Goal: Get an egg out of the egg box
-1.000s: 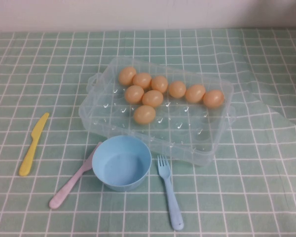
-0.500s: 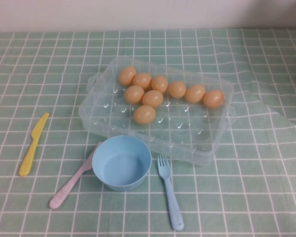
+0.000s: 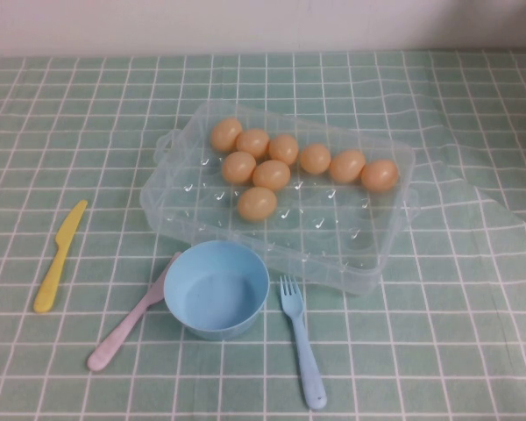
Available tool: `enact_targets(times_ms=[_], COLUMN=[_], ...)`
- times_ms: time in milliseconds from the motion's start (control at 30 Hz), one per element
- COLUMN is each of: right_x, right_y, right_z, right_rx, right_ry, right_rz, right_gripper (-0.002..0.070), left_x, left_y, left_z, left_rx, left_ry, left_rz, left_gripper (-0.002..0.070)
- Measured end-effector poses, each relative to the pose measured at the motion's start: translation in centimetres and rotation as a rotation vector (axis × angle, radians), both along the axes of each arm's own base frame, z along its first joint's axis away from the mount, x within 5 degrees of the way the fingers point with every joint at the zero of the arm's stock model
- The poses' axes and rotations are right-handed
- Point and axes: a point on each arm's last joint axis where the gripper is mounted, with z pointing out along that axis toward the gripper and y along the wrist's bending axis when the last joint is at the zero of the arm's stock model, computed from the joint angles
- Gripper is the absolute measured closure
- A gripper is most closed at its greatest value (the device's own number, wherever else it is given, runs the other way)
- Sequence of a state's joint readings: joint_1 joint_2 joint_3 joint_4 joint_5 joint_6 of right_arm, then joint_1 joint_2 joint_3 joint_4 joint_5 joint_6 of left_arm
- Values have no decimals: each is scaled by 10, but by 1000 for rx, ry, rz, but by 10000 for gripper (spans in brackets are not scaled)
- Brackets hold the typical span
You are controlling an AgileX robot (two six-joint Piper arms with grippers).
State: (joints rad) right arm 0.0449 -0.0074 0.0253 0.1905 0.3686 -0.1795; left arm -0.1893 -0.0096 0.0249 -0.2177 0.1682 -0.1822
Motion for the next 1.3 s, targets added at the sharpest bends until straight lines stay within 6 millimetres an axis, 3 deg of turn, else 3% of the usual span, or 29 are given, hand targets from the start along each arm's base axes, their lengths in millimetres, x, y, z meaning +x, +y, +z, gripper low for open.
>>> enact_targets(times_ms=[233, 433, 700, 1000, 1300], right_x=[0, 0, 0, 0, 0], right_y=[0, 0, 0, 0, 0], right_z=[0, 0, 0, 0, 0], right_rx=[0, 0, 0, 0, 0], right_ry=[0, 0, 0, 0, 0], right_rz=[0, 0, 0, 0, 0], right_gripper=[694, 694, 694, 694, 694], left_x=[1, 2, 27, 95, 174], left_y=[1, 0, -10, -27, -47], left_z=[8, 6, 57, 108, 120], left_rx=[-95, -114, 69, 433, 605], left_ry=[-63, 14, 308, 531, 654], left_rz=[19, 9, -53, -245, -444], left_gripper=[680, 680, 680, 680, 680])
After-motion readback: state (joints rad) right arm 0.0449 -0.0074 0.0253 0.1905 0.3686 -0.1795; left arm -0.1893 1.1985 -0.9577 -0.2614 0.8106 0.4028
